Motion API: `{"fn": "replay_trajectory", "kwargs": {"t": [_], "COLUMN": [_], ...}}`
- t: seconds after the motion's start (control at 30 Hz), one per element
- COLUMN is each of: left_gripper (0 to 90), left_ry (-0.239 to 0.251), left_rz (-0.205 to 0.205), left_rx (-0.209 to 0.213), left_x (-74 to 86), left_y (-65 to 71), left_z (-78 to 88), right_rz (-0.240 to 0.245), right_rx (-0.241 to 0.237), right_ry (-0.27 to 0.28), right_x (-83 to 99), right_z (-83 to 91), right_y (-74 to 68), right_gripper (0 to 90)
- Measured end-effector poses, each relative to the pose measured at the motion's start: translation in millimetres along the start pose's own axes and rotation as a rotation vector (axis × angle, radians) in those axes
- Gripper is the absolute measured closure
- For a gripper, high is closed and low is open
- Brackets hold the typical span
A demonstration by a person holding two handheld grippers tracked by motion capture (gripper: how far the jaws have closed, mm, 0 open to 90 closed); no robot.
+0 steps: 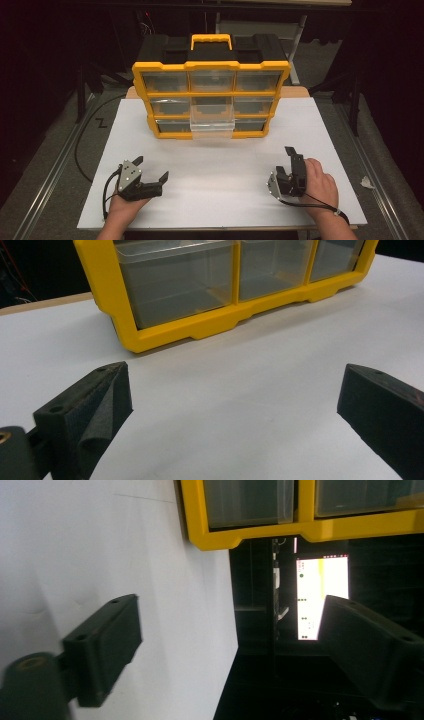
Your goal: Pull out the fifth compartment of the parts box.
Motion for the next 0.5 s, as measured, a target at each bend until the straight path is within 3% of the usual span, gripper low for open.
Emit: {"fn": "replay_trajectory", "kwargs": {"t": [0.07, 0.13, 0.2, 0.43, 0.5], "left_gripper": [1.7, 1.7, 1.7, 1.7, 1.7], "left_ry": [0.007, 0.005, 0.009, 0.013, 0.005], "left_rz": [0.008, 0.006, 0.012, 0.017, 0.011], "left_rx": [-0.003, -0.004, -0.003, 0.0, 0.003], "left_x": [-0.2, 0.1, -0.4, -0.7, 0.2], "left_y": [-1.0, -1.3, -2.3, -2.1, -0.9], "left_z": [0.9, 0.8, 1.1, 0.5, 0.1], "right_rz": [0.004, 0.008, 0.004, -0.037, -0.074], "right_rx": [0.002, 0.049, 0.054, 0.054, 0.036], "right_ry": [-0.001, 0.003, 0.004, -0.01, -0.019], "right_x": [-0.4, -0.8, -1.0, 2.3, 3.9], "right_z": [-0.9, -2.3, -2.4, -2.9, -3.4], "right_y": [-2.6, -1.7, -0.7, 1.7, 0.8], "right_gripper": [0.8, 0.8, 0.8, 0.8, 0.8]}}
Point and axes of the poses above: each handheld gripper's, and its own axes: z roughly backward along the jaws, x roughly out of its underside, y roughly to its right, the point moved 6 cm from there along -z, roughly forward along the jaws, and after that the axes turned 14 degrees about x, right-handed, at the moved point
